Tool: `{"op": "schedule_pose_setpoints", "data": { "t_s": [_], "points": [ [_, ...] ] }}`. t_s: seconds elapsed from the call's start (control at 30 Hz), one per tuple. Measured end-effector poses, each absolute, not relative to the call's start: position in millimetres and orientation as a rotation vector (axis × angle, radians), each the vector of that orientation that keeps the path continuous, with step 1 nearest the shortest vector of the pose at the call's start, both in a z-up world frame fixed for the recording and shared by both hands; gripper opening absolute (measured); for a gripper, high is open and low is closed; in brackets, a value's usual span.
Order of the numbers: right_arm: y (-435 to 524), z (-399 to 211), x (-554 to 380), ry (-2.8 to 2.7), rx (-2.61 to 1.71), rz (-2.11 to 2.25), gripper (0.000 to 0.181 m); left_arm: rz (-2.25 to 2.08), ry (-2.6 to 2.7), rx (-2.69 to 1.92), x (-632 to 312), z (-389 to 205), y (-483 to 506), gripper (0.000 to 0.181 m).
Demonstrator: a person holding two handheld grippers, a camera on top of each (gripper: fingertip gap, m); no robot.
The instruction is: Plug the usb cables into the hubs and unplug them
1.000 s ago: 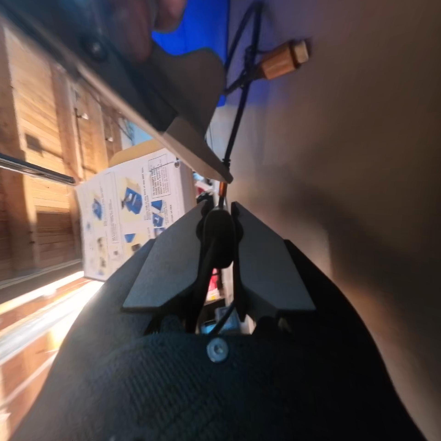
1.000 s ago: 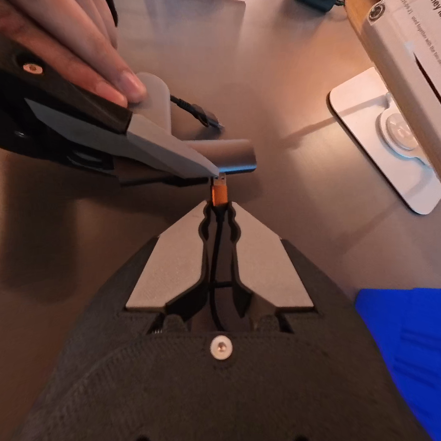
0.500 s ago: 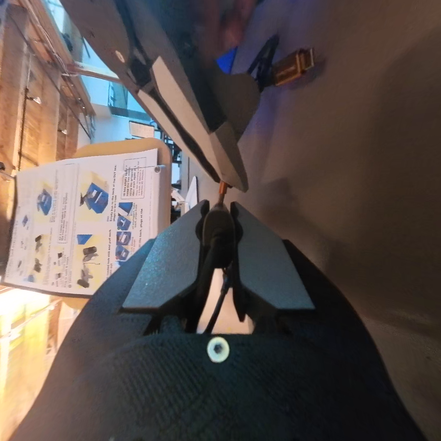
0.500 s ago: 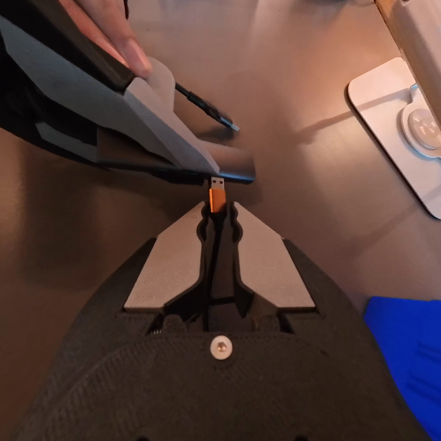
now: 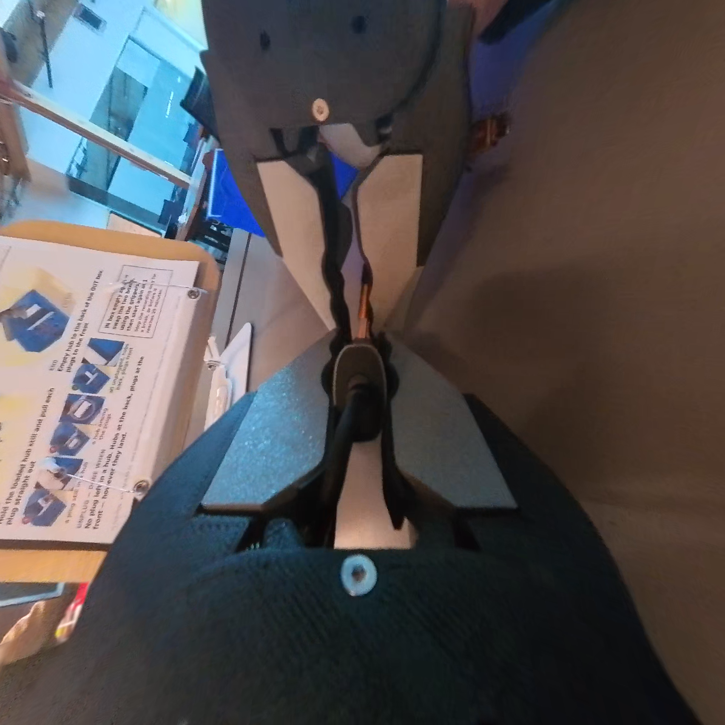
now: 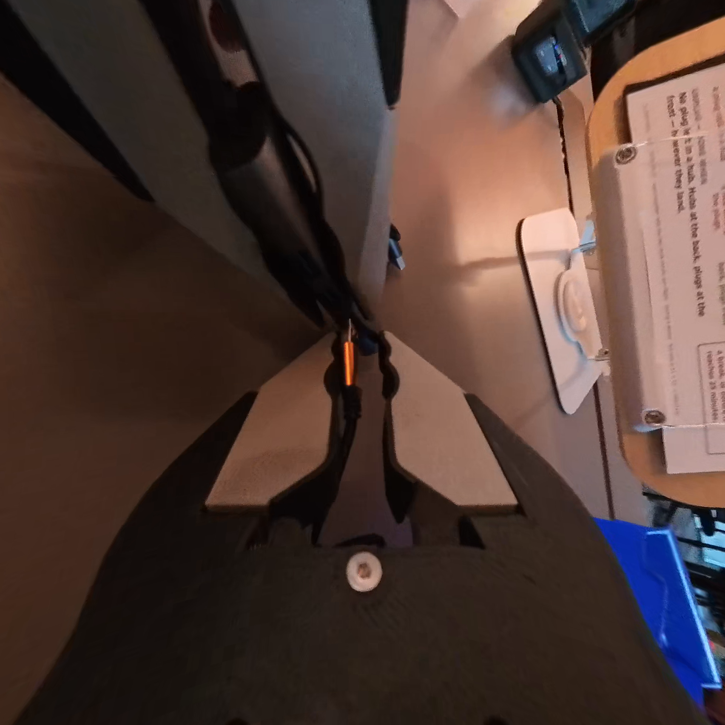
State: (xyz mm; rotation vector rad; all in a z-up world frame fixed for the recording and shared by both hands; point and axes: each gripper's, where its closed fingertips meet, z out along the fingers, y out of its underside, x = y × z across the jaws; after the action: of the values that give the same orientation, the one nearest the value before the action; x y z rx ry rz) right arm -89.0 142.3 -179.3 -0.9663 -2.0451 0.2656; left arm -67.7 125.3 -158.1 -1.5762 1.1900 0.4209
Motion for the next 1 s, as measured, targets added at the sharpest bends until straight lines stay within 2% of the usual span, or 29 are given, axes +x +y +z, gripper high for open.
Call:
{"op": "schedule_pose_setpoints", "data": {
  "t_s": [0.43,0.6,1.0],
  "points": [
    [147,-172,-84,-2.037,-1.019,0.352,0.012,0.304,1.080,-1.700,-84,-161,126,0.021],
    [143,-175,-83,-2.057,-0.996,0.351,0.012,0.276,1.081,-1.697,-80,-163,126,0.015],
    [135,-180,-79,-2.109,-0.932,0.346,0.012,0.417,1.193,-1.624,-70,-166,123,0.017]
  ]
}}
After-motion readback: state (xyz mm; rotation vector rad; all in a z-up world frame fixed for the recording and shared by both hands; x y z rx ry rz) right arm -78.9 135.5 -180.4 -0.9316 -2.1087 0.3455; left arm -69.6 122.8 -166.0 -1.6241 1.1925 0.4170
